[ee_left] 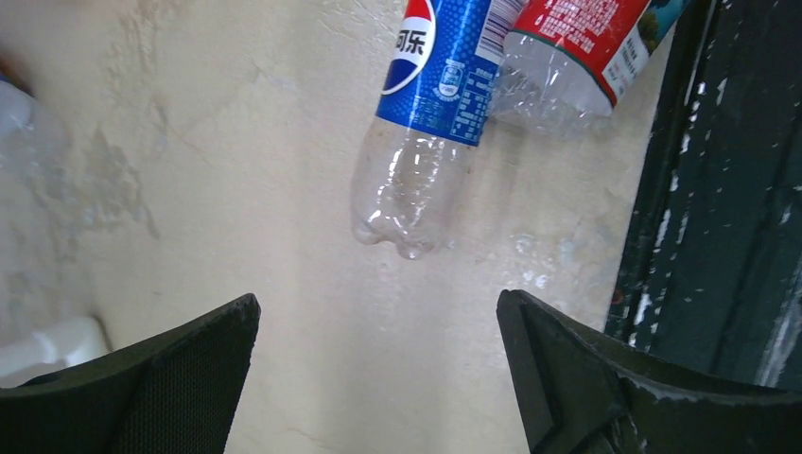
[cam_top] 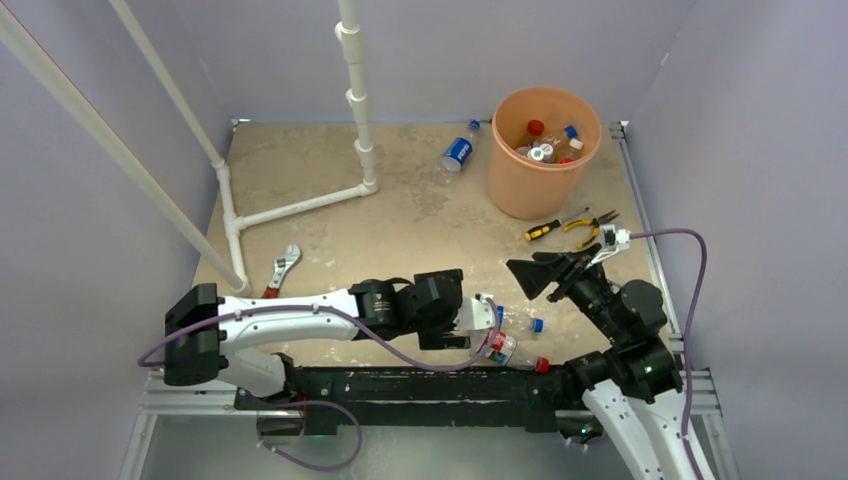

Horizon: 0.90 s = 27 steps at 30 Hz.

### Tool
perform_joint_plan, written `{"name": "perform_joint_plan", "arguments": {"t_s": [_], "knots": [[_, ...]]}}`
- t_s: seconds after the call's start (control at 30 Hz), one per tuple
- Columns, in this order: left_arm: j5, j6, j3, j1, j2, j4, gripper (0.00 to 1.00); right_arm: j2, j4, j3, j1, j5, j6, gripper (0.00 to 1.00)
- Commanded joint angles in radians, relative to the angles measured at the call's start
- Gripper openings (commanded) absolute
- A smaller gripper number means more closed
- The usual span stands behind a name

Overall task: Put the plastic bottles in the bin
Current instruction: Pick up the plastic bottle at the center of the board.

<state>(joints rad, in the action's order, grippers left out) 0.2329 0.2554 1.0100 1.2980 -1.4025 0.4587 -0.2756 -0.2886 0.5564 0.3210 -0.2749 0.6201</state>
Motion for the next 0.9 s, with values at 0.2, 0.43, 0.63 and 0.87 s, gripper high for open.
{"name": "perform_joint_plan", "arguments": {"t_s": [0.2, 0.43, 0.63, 0.87], "knots": [[-0.124, 0.331, 0.197, -0.137, -0.2, 0.136, 0.92, 0.035, -0.034, 0.049, 0.006, 0.025, -0.034, 0.9], [-0.297, 0.391, 0.238, -0.158, -0.282, 0.067, 0.92, 0.058, -0.044, 0.067, 0.006, 0.049, -0.028, 0.9], [-0.367, 0.407, 0.304, -0.184, -0.402, 0.109, 0.9, 0.061, -0.091, 0.177, 0.006, 0.092, -0.054, 0.92], [-0.373, 0.418, 0.314, -0.184, -0.473, 0.087, 0.85, 0.059, -0.099, 0.237, 0.006, 0.127, -0.063, 0.92]]}}
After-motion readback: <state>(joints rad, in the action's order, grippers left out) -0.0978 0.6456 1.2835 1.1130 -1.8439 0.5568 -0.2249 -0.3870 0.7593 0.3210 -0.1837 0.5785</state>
